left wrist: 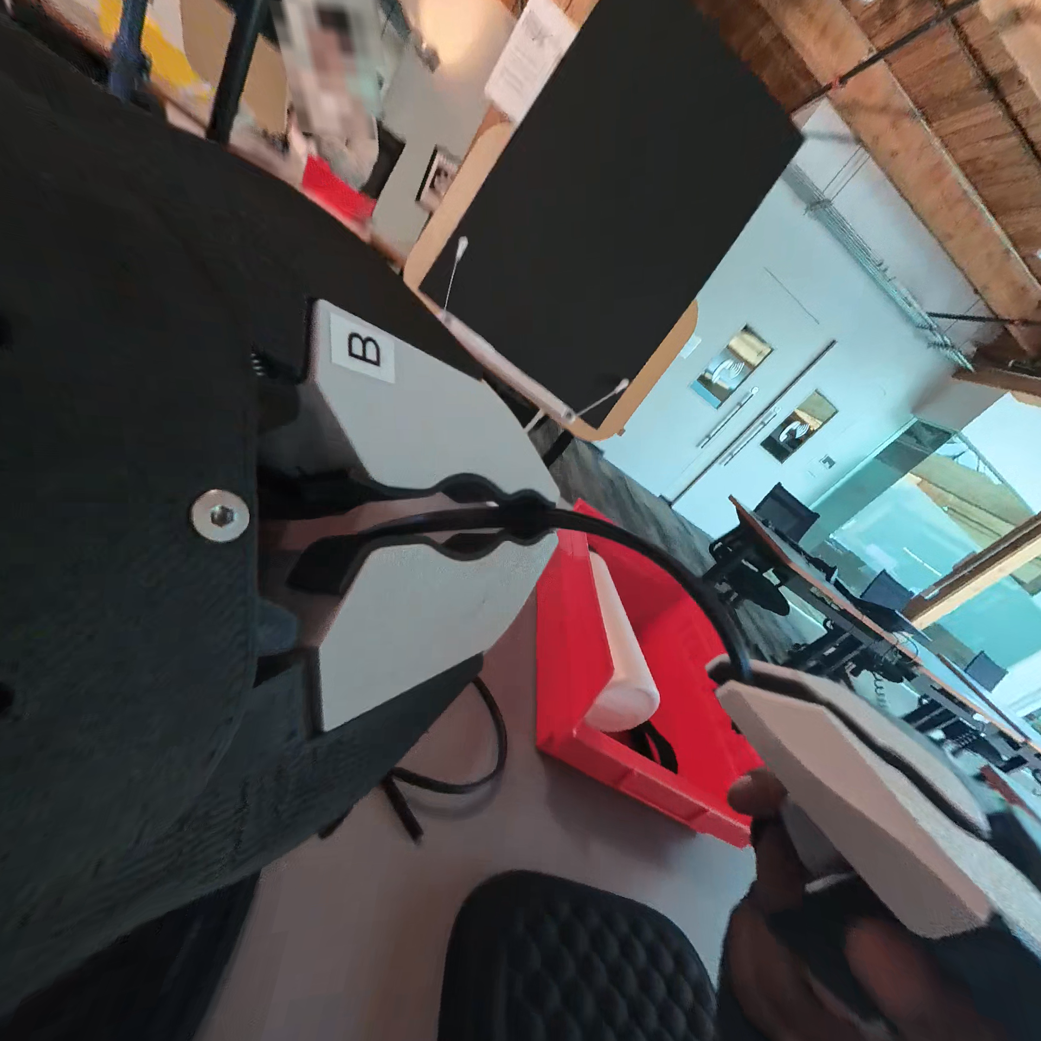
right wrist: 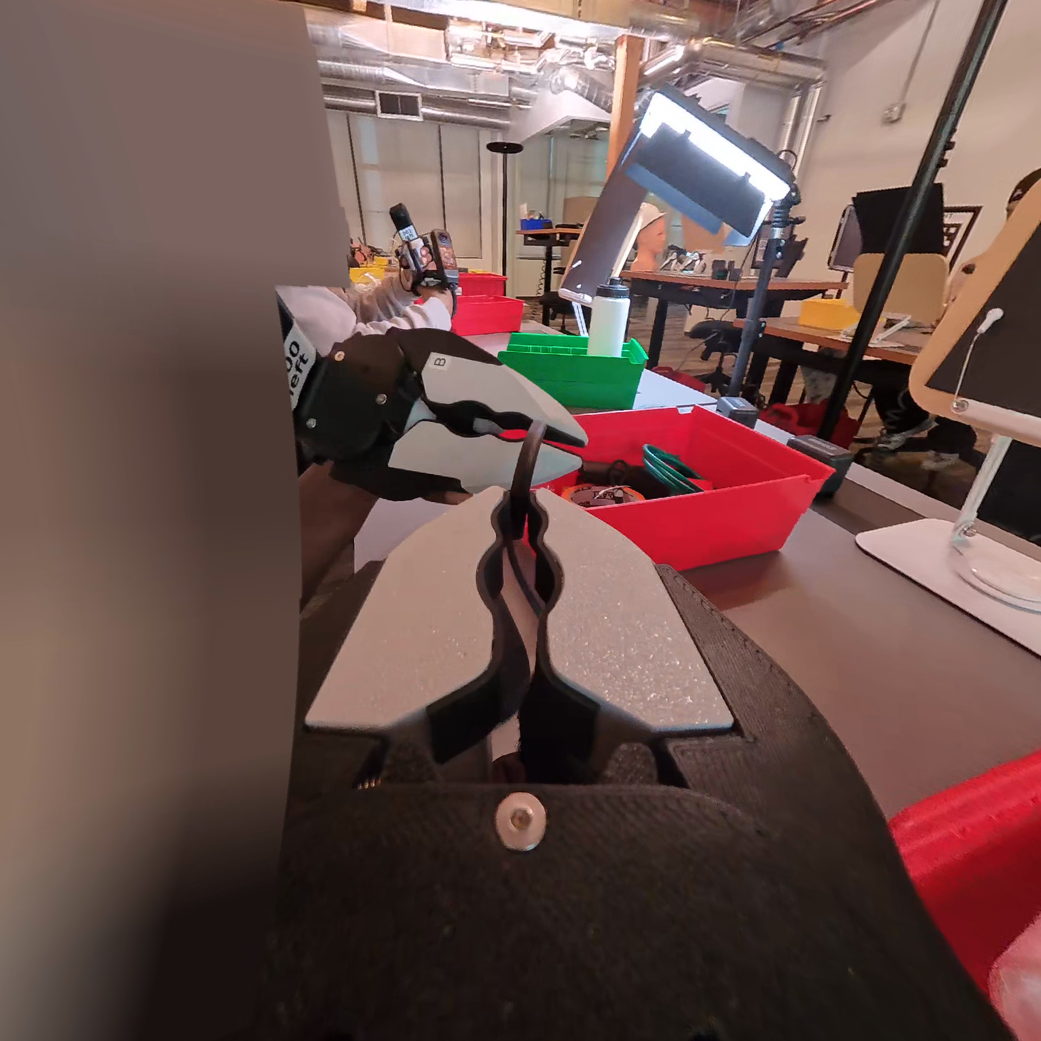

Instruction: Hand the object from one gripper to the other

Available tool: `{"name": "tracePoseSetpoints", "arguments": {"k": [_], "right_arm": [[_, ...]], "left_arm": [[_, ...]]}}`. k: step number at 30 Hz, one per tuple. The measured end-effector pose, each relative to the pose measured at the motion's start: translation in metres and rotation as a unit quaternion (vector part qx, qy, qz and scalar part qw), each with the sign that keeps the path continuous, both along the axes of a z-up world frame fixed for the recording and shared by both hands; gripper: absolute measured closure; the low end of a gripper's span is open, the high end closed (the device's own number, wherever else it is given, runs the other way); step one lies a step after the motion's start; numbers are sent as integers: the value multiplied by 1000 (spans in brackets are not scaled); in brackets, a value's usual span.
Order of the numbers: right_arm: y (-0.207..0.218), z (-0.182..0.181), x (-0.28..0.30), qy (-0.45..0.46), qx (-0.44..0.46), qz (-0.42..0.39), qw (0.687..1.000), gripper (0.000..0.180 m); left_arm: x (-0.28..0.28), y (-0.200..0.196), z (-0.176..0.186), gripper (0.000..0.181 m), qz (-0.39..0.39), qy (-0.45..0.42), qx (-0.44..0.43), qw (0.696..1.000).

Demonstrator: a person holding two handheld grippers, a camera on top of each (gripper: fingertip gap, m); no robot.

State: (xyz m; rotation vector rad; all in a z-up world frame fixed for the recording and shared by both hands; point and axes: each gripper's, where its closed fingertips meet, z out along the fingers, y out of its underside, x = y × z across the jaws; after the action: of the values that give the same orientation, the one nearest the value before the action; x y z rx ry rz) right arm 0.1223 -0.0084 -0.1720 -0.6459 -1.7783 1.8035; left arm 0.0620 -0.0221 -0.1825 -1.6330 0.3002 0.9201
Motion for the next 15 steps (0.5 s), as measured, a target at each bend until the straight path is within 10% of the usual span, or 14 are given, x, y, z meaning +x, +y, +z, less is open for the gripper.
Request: {"name": "tracePoseSetpoints", "arguments": {"k": [8,15], "right_arm": [[4,-66,-12,-129,105,7,986,152],[23,-191,-30,-335,317,-67,885,157]], "left_arm": [[-26,-28,6,176,21,-148,84,985],[-34,-33,5,176,22,-189,111,975]]}}
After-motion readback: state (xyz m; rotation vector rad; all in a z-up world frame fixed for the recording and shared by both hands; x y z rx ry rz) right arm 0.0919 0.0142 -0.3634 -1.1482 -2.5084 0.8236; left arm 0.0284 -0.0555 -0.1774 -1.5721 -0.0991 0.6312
